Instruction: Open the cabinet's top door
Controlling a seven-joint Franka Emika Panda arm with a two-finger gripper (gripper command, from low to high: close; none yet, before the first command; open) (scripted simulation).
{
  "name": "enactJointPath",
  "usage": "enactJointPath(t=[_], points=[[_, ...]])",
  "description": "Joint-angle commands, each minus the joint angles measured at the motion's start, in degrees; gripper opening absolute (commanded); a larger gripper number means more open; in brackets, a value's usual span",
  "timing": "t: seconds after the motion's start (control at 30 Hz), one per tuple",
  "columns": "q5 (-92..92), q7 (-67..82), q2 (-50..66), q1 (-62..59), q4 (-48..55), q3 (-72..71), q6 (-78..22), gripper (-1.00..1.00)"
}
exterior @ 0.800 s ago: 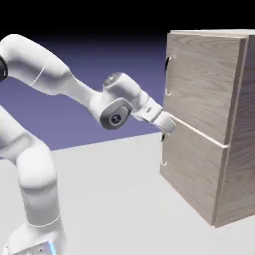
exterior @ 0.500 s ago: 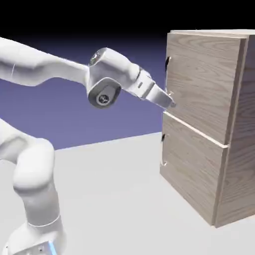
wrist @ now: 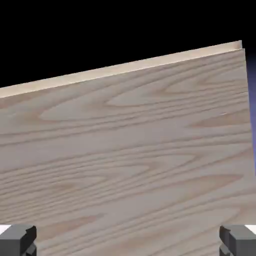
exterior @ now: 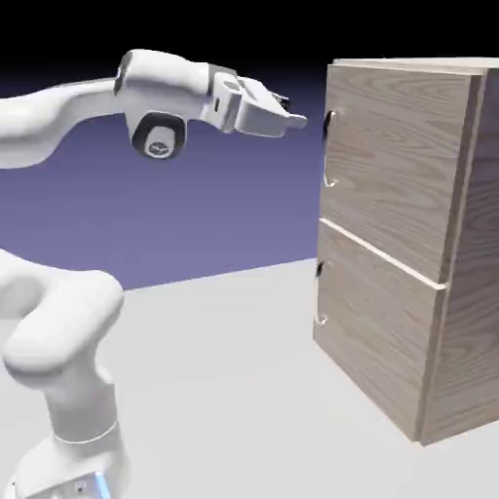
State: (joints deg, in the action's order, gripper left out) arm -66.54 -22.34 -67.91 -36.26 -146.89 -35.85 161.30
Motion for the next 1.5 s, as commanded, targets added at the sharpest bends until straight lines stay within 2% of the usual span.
enactJointPath(t=[0.0, 0.77, 0.97, 1.0, 1.17, 1.47], points=[[-2.50, 0.75, -1.32, -1.39, 0.53, -1.34, -0.48, 0.00], [-59.77, 18.07, -31.67, -33.19, 12.68, -32.20, -11.42, 0.00], [-63.42, 18.92, -30.70, -41.79, 20.37, -32.72, -11.78, 0.00], [-63.42, 18.92, -30.70, -41.79, 20.37, -32.72, -11.78, -1.00], [-69.50, 26.35, -32.28, -36.34, 12.06, -30.59, -19.29, -1.00], [-74.74, 39.67, -33.05, -25.38, -6.61, -23.76, -38.83, -1.00]])
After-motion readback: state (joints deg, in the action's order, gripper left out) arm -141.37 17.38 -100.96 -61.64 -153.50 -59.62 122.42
